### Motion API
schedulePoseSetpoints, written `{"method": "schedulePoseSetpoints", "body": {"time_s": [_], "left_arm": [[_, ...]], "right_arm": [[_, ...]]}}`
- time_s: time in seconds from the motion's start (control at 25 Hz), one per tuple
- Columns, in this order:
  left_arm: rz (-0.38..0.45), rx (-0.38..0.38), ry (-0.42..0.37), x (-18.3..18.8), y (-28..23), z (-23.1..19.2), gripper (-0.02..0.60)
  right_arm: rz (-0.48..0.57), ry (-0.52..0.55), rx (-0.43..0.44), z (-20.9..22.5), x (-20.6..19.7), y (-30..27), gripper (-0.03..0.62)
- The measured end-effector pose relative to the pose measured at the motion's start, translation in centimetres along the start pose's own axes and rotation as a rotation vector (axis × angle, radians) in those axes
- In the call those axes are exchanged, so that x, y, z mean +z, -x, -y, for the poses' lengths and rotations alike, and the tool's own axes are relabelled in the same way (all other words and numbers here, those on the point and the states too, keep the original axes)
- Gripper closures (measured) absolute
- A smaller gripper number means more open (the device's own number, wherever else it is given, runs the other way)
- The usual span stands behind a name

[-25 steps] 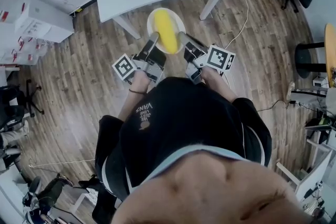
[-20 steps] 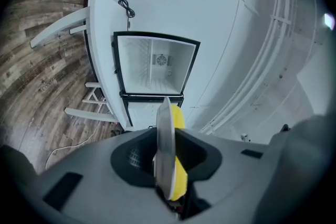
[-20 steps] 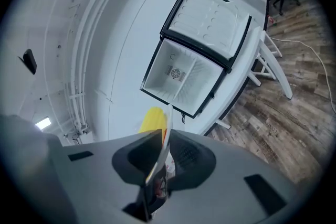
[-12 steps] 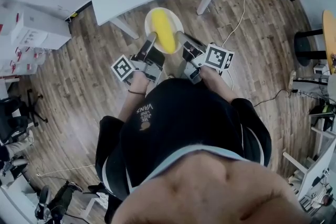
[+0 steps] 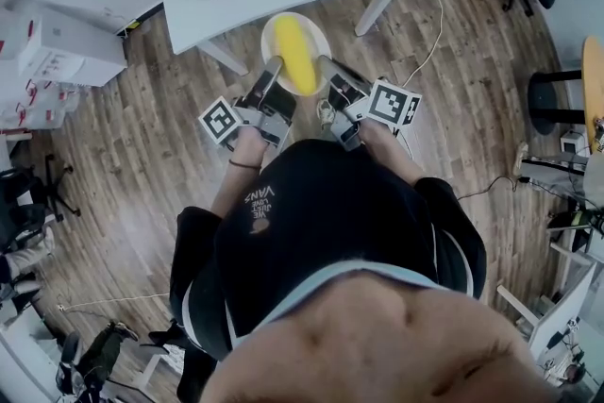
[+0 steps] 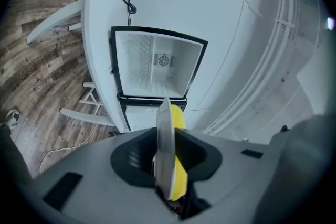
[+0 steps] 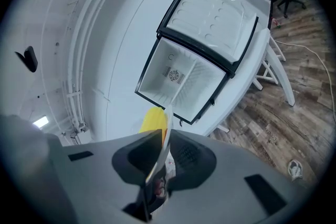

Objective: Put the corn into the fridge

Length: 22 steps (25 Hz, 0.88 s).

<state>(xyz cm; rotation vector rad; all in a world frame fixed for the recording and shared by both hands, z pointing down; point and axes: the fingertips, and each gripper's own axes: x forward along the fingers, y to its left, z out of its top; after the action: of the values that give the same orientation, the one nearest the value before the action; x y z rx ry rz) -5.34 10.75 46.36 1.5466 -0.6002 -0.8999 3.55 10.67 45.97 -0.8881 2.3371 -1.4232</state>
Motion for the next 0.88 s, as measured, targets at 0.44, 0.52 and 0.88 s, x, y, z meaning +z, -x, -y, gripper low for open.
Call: {"method": "schedulePoseSetpoints", "body": {"time_s": [0.44, 0.52, 0.88], "left_arm": [[0.053, 0.005, -0.006, 2.5, -4.4, -1.1, 0.497], [0.062, 0.006, -0.008, 3.0, -5.3, -1.3, 0.497], [0.101, 0.016, -0.019, 5.2, -8.9, -2.1, 0.497]], "right_arm": [[-0.041, 0.006, 0.024, 2.1, 4.2, -3.0, 0.551], [-0.049, 0.007, 0.029, 2.6, 5.1, -3.7, 0.551], [-0.094, 0.009, 0.051, 4.3, 8.5, -6.4, 0.55]]}}
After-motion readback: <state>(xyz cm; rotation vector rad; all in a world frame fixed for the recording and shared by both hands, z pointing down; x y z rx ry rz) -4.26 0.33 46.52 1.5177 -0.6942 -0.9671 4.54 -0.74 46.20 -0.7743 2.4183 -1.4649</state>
